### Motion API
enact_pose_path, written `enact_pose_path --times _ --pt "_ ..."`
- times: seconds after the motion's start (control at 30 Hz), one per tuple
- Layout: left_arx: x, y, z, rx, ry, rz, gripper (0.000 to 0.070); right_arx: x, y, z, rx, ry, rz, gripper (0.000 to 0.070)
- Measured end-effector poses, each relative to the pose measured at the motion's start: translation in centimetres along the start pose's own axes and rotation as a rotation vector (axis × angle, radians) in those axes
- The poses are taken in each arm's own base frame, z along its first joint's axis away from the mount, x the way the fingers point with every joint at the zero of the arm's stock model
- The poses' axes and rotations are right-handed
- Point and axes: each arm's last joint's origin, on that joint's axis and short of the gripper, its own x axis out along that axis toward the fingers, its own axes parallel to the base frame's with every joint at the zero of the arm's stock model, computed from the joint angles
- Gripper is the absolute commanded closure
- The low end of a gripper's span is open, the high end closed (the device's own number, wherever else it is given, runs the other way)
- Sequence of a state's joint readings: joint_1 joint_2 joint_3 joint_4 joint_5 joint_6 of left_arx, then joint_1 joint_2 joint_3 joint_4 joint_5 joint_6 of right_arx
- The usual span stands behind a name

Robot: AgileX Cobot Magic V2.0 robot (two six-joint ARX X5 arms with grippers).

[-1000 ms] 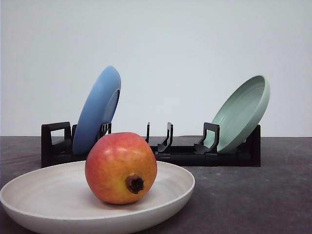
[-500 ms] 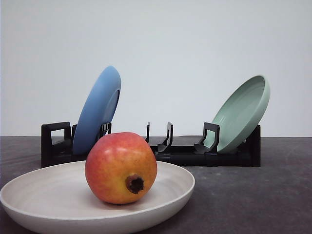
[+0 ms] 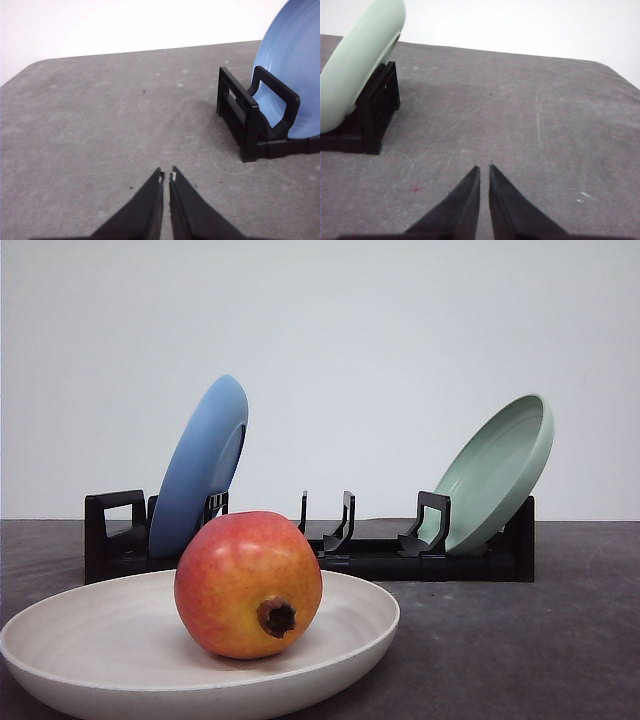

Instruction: Place pomegranate in white plate

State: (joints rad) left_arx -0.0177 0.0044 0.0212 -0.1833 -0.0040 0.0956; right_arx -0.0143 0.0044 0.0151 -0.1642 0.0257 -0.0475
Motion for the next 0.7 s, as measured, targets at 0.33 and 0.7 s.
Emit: enact_pose_path --times 0.33,0.7 --pt "0.00 0.00 0.00 0.000 0.000 0.000 0.0700 0.00 0.00 0.00 0.000 0.000 0.000 0.0671" --pt "0.00 0.00 0.00 0.000 0.000 0.000 0.0700 0.00 0.00 0.00 0.000 0.000 0.000 0.0671"
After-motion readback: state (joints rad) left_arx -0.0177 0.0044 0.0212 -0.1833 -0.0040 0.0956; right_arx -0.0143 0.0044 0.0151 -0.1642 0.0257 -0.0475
